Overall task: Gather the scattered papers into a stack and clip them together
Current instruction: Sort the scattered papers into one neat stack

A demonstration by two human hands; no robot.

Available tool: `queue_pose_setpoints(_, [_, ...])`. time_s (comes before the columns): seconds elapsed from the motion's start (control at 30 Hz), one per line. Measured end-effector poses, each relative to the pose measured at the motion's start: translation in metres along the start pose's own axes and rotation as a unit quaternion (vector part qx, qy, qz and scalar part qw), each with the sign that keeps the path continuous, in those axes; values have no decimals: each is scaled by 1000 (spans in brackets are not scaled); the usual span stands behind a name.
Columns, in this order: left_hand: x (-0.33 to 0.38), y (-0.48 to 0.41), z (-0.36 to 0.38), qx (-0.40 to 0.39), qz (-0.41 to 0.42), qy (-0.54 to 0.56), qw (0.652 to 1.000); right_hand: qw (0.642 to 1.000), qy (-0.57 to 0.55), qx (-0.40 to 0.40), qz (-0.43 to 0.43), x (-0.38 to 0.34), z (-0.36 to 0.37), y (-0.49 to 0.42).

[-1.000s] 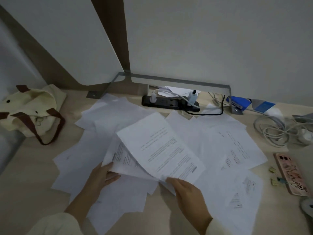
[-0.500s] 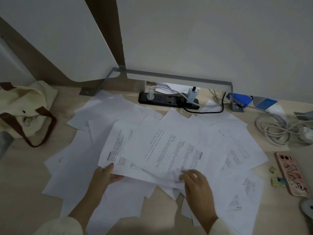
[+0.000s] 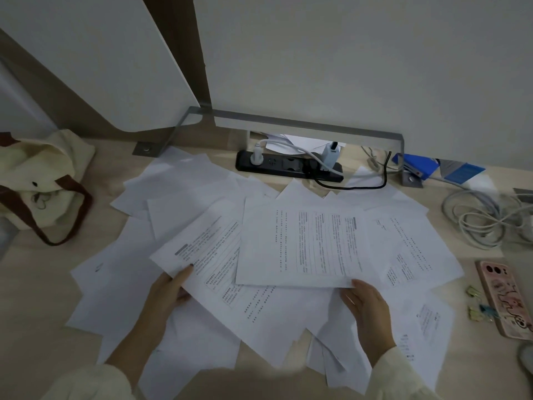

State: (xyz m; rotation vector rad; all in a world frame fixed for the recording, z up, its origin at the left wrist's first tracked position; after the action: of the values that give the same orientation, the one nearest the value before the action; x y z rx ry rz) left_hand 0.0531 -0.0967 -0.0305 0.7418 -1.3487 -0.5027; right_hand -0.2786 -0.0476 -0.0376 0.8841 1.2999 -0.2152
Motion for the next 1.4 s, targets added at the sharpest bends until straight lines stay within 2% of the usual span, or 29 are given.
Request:
queue_pose_setpoints(0.13, [-14, 1, 19, -4, -21, -18, 1000, 999, -11, 49, 9, 4, 8, -14])
queue_pose_setpoints(0.2, [-13, -1, 13, 10, -24, -30, 999, 999, -11, 35, 20, -1, 3, -23])
queue_pose_setpoints(0.3, [-5, -6, -4, 12, -13, -64, 998, 998, 28, -57, 14, -18, -8, -32])
queue_pose_setpoints(0.43, [0, -14, -17, 25, -45, -99, 994, 959, 213, -184, -31, -28, -3, -39])
queue_pose_setpoints(0.53, [-1, -14, -7, 13, -62, -112, 992, 918, 308, -229, -96, -24, 27, -37])
queue_pose_setpoints(0.63, [-5, -11, 9, -6, -63, -109, 992, 897, 335, -247, -148, -16, 66, -29])
queue_pose_setpoints(0.77, [-15, -4, 20, -17, -40, -108, 993, 917, 294, -229, -144, -3, 102, -17])
queue_pose_setpoints(0.9, [-24, 1, 22, -8, -13, -108, 994, 934, 254, -224, -112, 1, 107, -7])
queue_pose_setpoints(0.97, [-24, 2, 20, 17, 0, -99, 995, 950, 239, -168, -113, -2, 93, -11])
queue_pose_setpoints(1.03, [-23, 1, 16, 38, 16, -92, 995, 962, 240, -70, -106, -6, 69, -22])
queue_pose_setpoints(1.1, [-22, 0, 11, 48, 21, -90, 995, 966, 251, 10, -60, -8, 42, -31])
queue_pose_setpoints(1.17, [-23, -2, 8, 52, 16, -99, 994, 973, 229, 40, 9, -6, 24, -36])
queue_pose_setpoints(1.23, [-25, -4, 8, 54, 10, -108, 993, 984, 166, 29, 54, -3, 19, -34])
queue_pose_setpoints(1.33, [-27, -7, 10, 56, 3, -118, 991, 993, 73, -31, 89, -2, 33, -23])
queue_pose_setpoints(1.4, [-27, -8, 10, 56, -2, -119, 991, 988, 95, -81, 89, -3, 45, -12])
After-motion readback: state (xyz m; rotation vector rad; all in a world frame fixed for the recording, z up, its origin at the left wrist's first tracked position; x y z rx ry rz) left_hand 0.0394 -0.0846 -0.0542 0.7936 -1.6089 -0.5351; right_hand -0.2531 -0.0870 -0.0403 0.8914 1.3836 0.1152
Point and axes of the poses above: each hand's wrist, its own y-axis away from the middle knuckle, its own z-axis out of the palm, x = y × z, the point moved 2 cm from there along -y, towards the middle knuckle, and after that the axes turned 9 degrees about -z, right-handed, at the moved point
